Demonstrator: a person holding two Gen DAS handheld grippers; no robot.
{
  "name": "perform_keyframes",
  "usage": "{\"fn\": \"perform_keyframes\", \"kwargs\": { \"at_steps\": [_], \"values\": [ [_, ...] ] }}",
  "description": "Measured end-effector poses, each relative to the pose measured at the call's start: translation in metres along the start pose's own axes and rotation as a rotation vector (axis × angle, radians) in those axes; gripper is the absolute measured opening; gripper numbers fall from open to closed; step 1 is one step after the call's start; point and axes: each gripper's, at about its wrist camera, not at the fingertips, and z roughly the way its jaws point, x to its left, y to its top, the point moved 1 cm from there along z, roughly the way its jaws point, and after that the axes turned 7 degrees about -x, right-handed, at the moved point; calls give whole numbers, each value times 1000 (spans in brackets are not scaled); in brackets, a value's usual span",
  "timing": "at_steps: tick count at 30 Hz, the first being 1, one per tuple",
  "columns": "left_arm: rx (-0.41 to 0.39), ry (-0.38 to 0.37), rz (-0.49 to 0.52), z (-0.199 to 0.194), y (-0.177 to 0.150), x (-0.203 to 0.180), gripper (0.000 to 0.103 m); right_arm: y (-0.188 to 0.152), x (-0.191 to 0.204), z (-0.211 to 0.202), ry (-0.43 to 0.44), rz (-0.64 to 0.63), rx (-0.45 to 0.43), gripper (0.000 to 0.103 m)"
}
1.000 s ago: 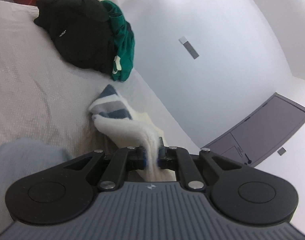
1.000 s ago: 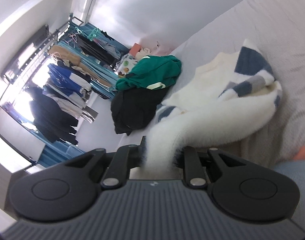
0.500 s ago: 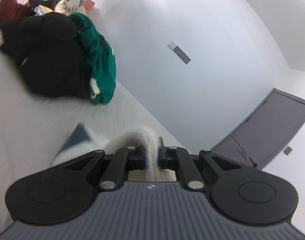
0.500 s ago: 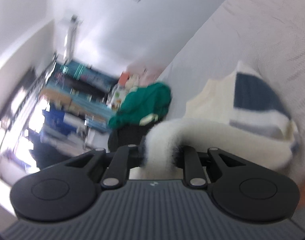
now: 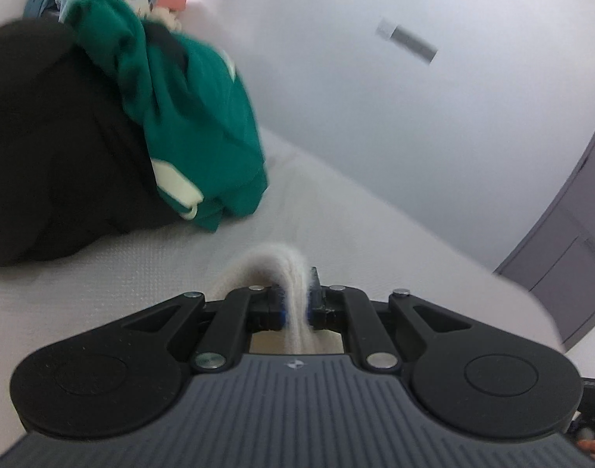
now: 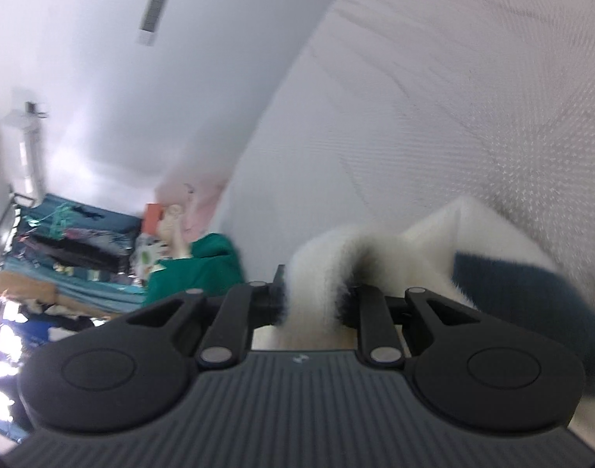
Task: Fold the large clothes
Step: 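Grasp the sweater side edge with both grippers and fold it over the body, then open both grippers and release the folded side on the sweater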
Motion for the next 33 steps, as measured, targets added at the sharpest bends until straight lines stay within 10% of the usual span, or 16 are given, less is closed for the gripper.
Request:
{"fn": "perform_keyframes", "kwargs": {
  "at_steps": [15, 18, 22, 25, 33],
  "values": [
    [139, 49, 58, 108, -56, 46, 11, 7, -50, 60, 11, 56, 71, 21],
    [169, 18, 41, 101, -54, 49, 15, 3, -41, 52, 16, 23, 73, 25],
    [195, -50, 60, 72, -55, 43, 57, -1, -35, 36, 46, -3, 66, 57],
    [183, -105, 64, 44, -56, 35, 59, -3, -28, 20, 86, -23, 51, 84],
    [175, -165, 66, -33, -79, 17, 59, -36, -6, -33, 141, -225, 46, 85]
  ]
}}
